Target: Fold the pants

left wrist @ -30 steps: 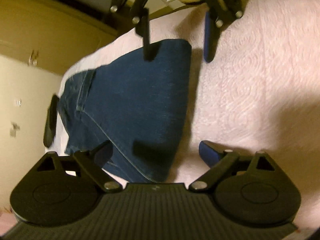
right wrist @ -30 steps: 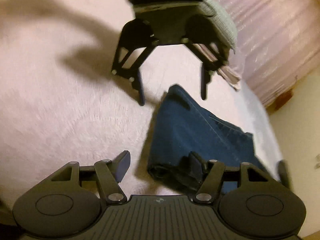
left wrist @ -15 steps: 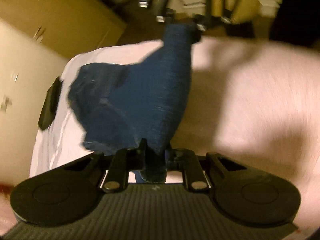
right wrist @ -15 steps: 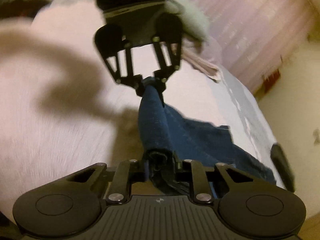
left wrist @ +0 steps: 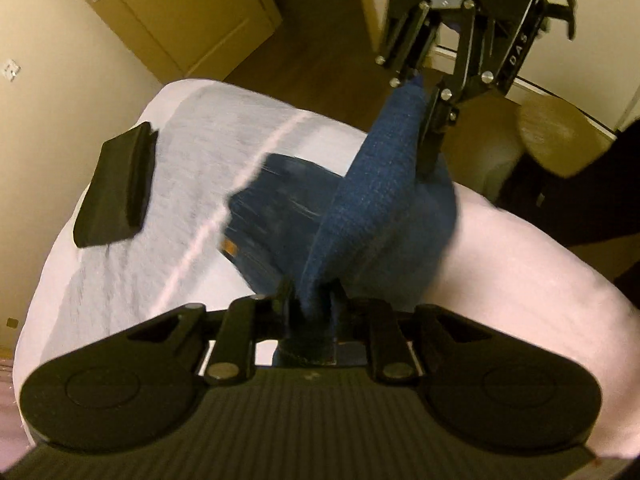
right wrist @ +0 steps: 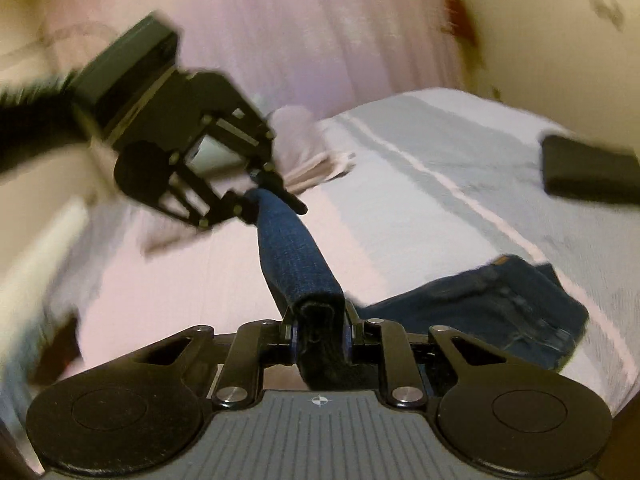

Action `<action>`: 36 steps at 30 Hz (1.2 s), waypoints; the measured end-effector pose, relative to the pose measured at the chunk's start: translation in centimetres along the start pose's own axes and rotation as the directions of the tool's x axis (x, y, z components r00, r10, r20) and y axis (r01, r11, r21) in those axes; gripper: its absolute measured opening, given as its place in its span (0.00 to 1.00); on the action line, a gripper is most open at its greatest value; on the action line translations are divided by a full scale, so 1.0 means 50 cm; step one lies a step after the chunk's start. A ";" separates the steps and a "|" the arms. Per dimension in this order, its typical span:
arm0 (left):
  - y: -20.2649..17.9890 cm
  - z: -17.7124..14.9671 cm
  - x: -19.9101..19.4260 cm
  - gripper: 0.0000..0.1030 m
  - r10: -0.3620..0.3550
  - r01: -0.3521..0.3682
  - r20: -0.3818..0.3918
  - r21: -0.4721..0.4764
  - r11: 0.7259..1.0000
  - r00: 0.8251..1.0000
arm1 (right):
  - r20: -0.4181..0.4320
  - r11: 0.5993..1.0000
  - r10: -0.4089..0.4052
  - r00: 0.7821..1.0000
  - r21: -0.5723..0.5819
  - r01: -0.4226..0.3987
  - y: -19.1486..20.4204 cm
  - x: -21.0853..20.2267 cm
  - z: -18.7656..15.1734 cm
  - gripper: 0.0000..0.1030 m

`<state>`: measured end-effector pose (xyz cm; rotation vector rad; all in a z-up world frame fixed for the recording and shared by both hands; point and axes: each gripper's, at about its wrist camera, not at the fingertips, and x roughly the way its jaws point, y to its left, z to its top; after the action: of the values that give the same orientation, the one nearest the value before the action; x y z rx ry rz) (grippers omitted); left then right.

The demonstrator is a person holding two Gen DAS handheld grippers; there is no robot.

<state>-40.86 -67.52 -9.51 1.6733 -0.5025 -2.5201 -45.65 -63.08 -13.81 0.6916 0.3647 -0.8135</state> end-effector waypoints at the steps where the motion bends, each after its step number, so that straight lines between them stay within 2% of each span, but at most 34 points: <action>1: 0.046 0.025 0.036 0.18 -0.011 0.011 -0.010 -0.011 1.000 1.000 | 0.007 0.998 0.015 1.000 0.062 -0.015 -0.068 0.005 0.019 0.16; 5: 0.188 0.085 0.205 0.26 -0.054 0.052 -0.054 -0.045 0.998 0.997 | -0.018 0.962 0.063 0.998 0.266 -0.056 -0.318 0.041 0.057 0.16; 7: 0.250 0.098 0.300 0.25 -0.075 0.068 -0.074 -0.093 0.993 0.994 | -0.053 0.936 0.084 0.995 0.347 -0.061 -0.417 0.076 0.045 0.16; 10: 0.321 0.089 0.412 0.25 -0.108 0.087 -0.096 -0.203 0.975 0.990 | -0.102 0.894 0.102 0.990 0.446 -0.046 -0.535 0.126 0.015 0.16; 12: 0.349 0.068 0.451 0.25 -0.107 0.074 -0.113 -0.262 0.962 0.988 | -0.098 0.846 0.122 0.988 0.531 -0.052 -0.607 0.153 -0.008 0.16; 15: 0.374 0.027 0.460 0.28 -0.124 0.072 -0.112 -0.383 0.921 0.986 | -0.103 0.784 0.152 0.983 0.618 -0.056 -0.670 0.172 -0.036 0.16; 17: 0.377 0.005 0.453 0.31 -0.135 0.077 -0.097 -0.455 0.887 0.986 | -0.119 0.758 0.165 0.979 0.650 -0.049 -0.694 0.176 -0.044 0.16; 21: 0.349 -0.026 0.435 0.31 -0.159 0.108 -0.029 -0.610 0.785 0.987 | -0.143 0.749 0.171 0.975 0.662 -0.034 -0.703 0.182 -0.045 0.16; 23: 0.321 -0.028 0.448 0.31 -0.151 0.099 -0.028 -0.634 0.767 0.988 | -0.152 0.745 0.153 0.976 0.667 -0.013 -0.718 0.202 -0.042 0.16; 25: 0.302 -0.036 0.481 0.32 -0.128 0.063 -0.052 -0.651 0.757 0.990 | -0.148 0.718 0.150 0.978 0.697 -0.005 -0.729 0.210 -0.057 0.16; 27: 0.292 -0.051 0.509 0.41 -0.097 0.028 -0.067 -0.662 0.749 0.993 | -0.155 0.726 0.132 0.979 0.688 0.011 -0.725 0.198 -0.068 0.16; 28: 0.290 -0.059 0.518 0.51 -0.083 0.016 -0.067 -0.674 0.739 0.994 | -0.159 0.729 0.121 0.980 0.684 0.021 -0.724 0.197 -0.068 0.16; 29: 0.289 -0.066 0.522 0.55 -0.070 0.007 -0.065 -0.684 0.730 0.995 | -0.160 0.732 0.113 0.981 0.681 0.027 -0.720 0.191 -0.066 0.17; 31: 0.288 -0.076 0.513 0.55 -0.062 0.010 -0.049 -0.702 0.712 0.997 | -0.179 0.750 0.073 0.981 0.658 0.064 -0.702 0.169 -0.050 0.21; 33: 0.282 -0.078 0.488 0.54 -0.040 -0.006 -0.048 -0.706 0.708 0.998 | -0.199 0.797 -0.012 0.980 0.590 0.130 -0.666 0.126 -0.018 0.27; 35: 0.274 -0.083 0.443 0.47 0.005 -0.047 -0.060 -0.713 0.700 0.998 | -0.187 0.877 -0.083 0.979 0.452 0.160 -0.611 0.090 0.025 0.28; 36: 0.269 -0.090 0.410 0.47 0.031 -0.059 -0.052 -0.725 0.686 0.998 | -0.181 0.910 -0.113 0.977 0.377 0.175 -0.581 0.081 0.044 0.28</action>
<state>-46.58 -86.15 -25.05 1.3358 0.4351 -2.1738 -65.21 -80.94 -26.65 1.1178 0.4021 -0.9897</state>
